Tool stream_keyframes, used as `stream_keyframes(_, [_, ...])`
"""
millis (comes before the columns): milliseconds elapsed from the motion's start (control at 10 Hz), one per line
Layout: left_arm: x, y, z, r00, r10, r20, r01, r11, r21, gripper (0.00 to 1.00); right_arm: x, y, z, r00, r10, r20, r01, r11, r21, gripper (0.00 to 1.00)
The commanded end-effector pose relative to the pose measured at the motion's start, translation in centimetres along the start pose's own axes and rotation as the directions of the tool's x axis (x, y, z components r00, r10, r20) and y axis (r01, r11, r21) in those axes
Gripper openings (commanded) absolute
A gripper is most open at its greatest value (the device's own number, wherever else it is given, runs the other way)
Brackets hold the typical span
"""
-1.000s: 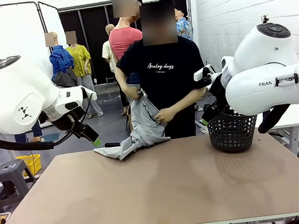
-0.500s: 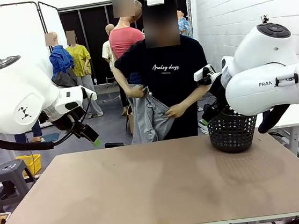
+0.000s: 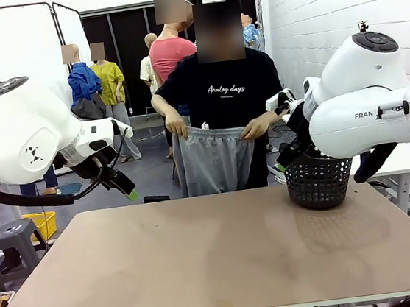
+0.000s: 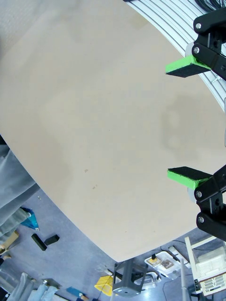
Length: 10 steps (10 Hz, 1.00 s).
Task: Fold the training pants.
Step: Grab both ends of the Training pants handed by a person.
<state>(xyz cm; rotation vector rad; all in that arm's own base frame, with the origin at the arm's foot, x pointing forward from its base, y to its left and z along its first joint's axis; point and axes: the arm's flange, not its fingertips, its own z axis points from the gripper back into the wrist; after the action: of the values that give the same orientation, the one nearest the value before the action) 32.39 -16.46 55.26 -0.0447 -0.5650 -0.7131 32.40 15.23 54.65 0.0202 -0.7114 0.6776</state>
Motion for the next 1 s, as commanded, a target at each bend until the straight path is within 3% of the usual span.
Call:
stream_keyframes(0, [0.0,0.03,-0.02,1.0,-0.001,0.001,0.001,1.0,-0.003,1.0,-0.02,0.01,-0.07,1.0,0.0,0.0,0.0,1.0,0.0,1.0])
stream_keyframes(900, [0.0,0.03,-0.02,1.0,-0.001,0.001,0.001,1.0,-0.003,1.0,-0.02,0.01,-0.07,1.0,0.0,0.0,0.0,1.0,0.0,1.0])
